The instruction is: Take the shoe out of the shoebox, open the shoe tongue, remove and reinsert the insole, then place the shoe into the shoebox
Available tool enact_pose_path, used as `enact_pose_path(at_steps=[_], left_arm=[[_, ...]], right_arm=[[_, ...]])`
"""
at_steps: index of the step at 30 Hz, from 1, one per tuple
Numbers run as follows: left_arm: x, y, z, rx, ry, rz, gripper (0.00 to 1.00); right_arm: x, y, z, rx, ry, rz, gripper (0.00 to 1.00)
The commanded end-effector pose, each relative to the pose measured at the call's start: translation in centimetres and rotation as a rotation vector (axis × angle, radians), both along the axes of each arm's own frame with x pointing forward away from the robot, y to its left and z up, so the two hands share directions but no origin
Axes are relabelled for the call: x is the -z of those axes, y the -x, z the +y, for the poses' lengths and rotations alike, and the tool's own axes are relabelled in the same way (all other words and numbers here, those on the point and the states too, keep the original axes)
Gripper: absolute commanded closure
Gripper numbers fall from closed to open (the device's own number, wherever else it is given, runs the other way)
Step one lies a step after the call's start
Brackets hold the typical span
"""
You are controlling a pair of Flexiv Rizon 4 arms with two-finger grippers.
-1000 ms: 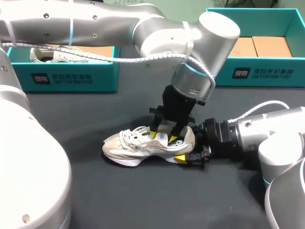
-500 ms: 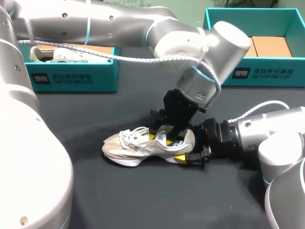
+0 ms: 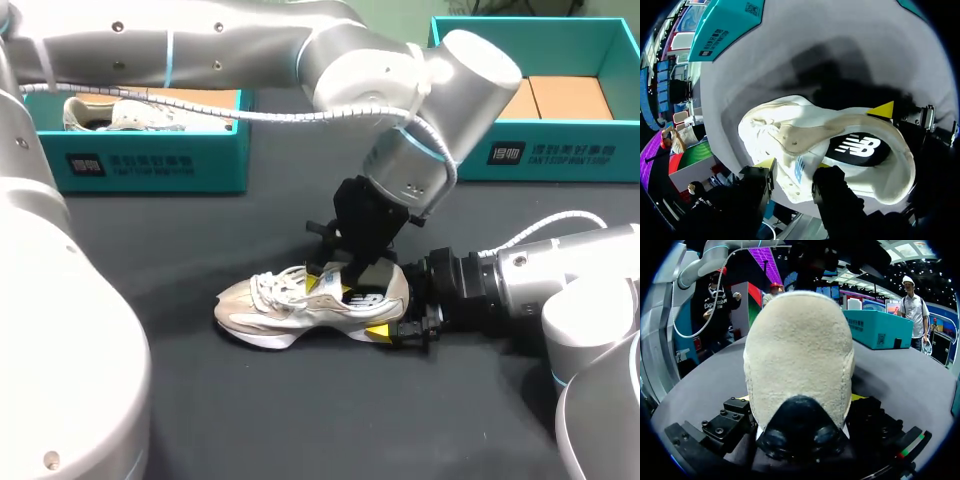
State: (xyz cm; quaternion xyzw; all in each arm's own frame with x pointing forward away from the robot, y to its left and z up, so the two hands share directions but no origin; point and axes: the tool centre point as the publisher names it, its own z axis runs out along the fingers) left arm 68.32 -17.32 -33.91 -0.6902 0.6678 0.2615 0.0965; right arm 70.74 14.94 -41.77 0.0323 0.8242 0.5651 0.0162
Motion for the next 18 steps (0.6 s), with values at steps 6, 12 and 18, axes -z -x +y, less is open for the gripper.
enact_pose_path(at_steps=[6, 12, 18], left_arm=[[-0.9, -0.1, 1.4, -0.006, 0.025, 0.006, 0.73], [-1.2, -0.1, 1.6, -0.018, 0.052, 0.004, 0.85], [-1.9, 0.0, 2.2, -0.038, 0.103, -0.017, 1.0]], right_arm=[[0.4, -0.1, 0.5, 0.001, 0.004, 0.001, 1.0], [0.4, -0.1, 0.5, 0.001, 0.004, 0.001, 1.0], [0.4, -0.1, 0.5, 0.001, 0.004, 0.001, 1.0]])
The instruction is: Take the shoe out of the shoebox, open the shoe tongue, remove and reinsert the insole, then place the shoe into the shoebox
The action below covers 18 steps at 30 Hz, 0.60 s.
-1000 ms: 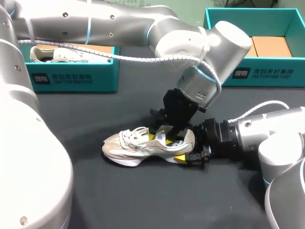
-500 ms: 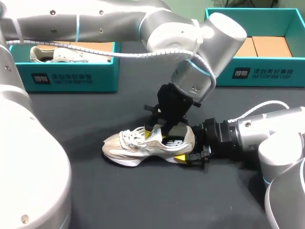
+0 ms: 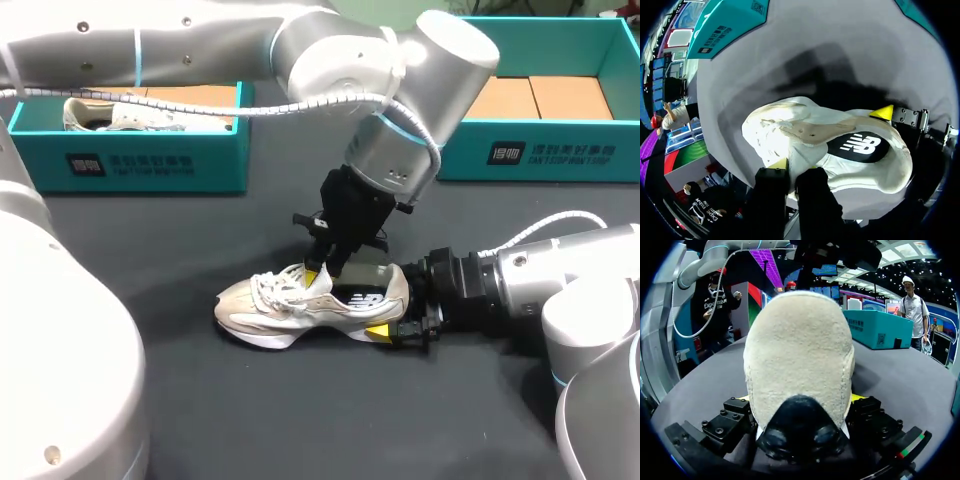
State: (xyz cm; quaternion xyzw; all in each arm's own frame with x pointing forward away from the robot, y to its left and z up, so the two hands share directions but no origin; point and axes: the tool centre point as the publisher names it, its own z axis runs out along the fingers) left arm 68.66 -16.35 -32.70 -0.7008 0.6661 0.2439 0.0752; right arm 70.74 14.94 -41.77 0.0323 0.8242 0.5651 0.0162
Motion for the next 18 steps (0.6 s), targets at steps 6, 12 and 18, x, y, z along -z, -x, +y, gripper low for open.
enact_pose_path(at_steps=[6, 12, 18], left_arm=[[-1.5, 1.0, 2.6, -0.06, 0.156, -0.052, 1.0], [-1.9, 2.0, 4.6, -0.134, 0.319, -0.106, 1.0], [-2.0, 2.5, 6.5, -0.228, 0.466, -0.167, 1.0]], right_arm=[[0.4, -0.1, 0.5, 0.001, 0.004, 0.001, 1.0], [0.4, -0.1, 0.5, 0.001, 0.004, 0.001, 1.0], [0.4, -0.1, 0.5, 0.001, 0.004, 0.001, 1.0]])
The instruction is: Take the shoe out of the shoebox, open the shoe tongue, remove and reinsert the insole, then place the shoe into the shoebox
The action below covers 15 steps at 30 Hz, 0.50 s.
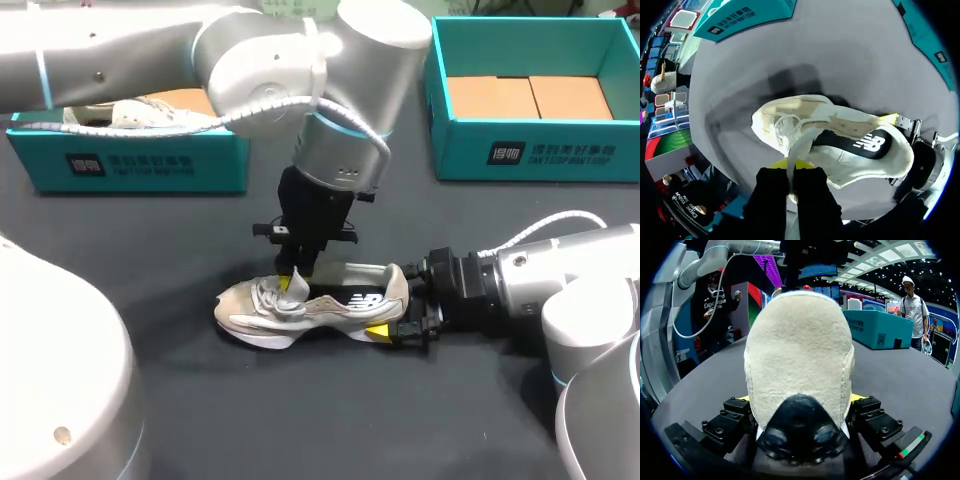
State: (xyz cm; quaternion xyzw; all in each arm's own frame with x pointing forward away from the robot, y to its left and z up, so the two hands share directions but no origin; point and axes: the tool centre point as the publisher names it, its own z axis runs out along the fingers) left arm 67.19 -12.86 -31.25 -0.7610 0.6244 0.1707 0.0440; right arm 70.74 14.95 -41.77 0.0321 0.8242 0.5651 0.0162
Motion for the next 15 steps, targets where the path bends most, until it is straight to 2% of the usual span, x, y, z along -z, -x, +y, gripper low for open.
enact_pose_path(at_steps=[1, 9, 15], left_arm=[[-0.5, 1.1, 3.2, -0.079, 0.357, -0.092, 1.0], [0.1, 1.8, 4.1, -0.148, 0.466, -0.111, 1.0], [0.2, 2.5, 5.0, -0.165, 0.502, -0.123, 1.0]], right_arm=[[0.4, -0.1, 0.5, 0.001, 0.004, 0.001, 1.0], [0.4, -0.1, 0.5, 0.001, 0.004, 0.001, 1.0], [0.4, -0.1, 0.5, 0.001, 0.004, 0.001, 1.0]])
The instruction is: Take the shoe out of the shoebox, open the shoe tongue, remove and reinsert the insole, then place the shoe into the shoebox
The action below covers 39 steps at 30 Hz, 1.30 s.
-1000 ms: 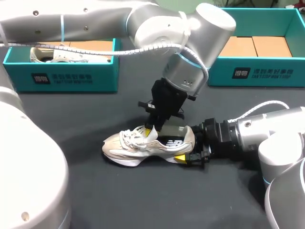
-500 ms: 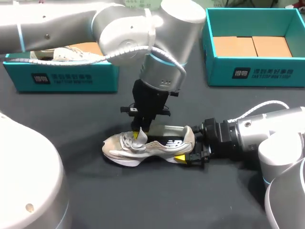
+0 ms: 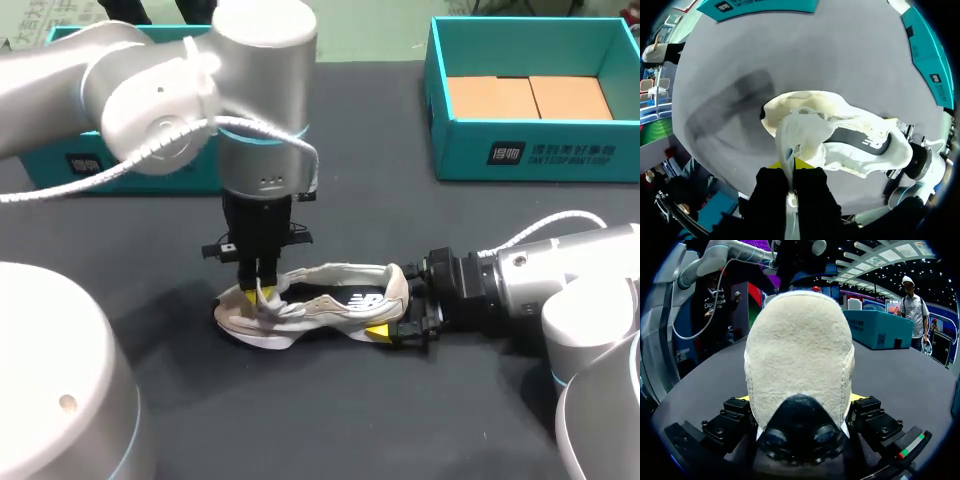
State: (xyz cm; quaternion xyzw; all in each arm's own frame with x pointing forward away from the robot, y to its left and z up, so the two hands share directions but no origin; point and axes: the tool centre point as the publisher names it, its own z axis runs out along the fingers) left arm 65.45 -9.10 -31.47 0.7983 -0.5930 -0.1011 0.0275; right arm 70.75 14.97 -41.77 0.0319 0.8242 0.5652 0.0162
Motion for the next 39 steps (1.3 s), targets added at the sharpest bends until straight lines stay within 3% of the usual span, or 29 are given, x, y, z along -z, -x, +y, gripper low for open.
enact_pose_path(at_steps=[1, 13, 19, 20, 24, 27, 32, 39], left_arm=[[0.0, 0.8, 1.3, -0.058, 0.31, -0.105, 1.0], [1.8, 1.2, 2.8, -0.07, 0.344, -0.095, 1.0], [3.4, 0.7, 3.4, -0.076, 0.302, -0.09, 1.0], [3.7, 0.6, 3.5, -0.08, 0.288, -0.093, 0.96], [4.5, 0.1, 3.9, -0.079, 0.256, -0.085, 0.56], [4.6, -0.1, 4.4, -0.087, 0.248, -0.08, 0.38], [4.0, 0.1, 5.1, -0.087, 0.237, -0.08, 0.2], [1.3, 0.4, 5.8, -0.029, 0.233, -0.114, 0.16]], right_arm=[[0.5, -0.1, 0.5, 0.001, 0.004, 0.001, 1.0], [0.5, -0.1, 0.5, 0.001, 0.004, 0.001, 1.0], [0.5, -0.1, 0.5, 0.001, 0.004, 0.001, 1.0], [0.5, -0.1, 0.5, 0.001, 0.004, 0.001, 1.0], [0.5, -0.1, 0.5, 0.001, 0.004, 0.001, 1.0], [0.5, -0.1, 0.5, 0.001, 0.004, 0.001, 1.0], [0.5, -0.1, 0.5, 0.001, 0.004, 0.001, 1.0], [0.5, -0.1, 0.5, 0.001, 0.004, 0.001, 1.0]])
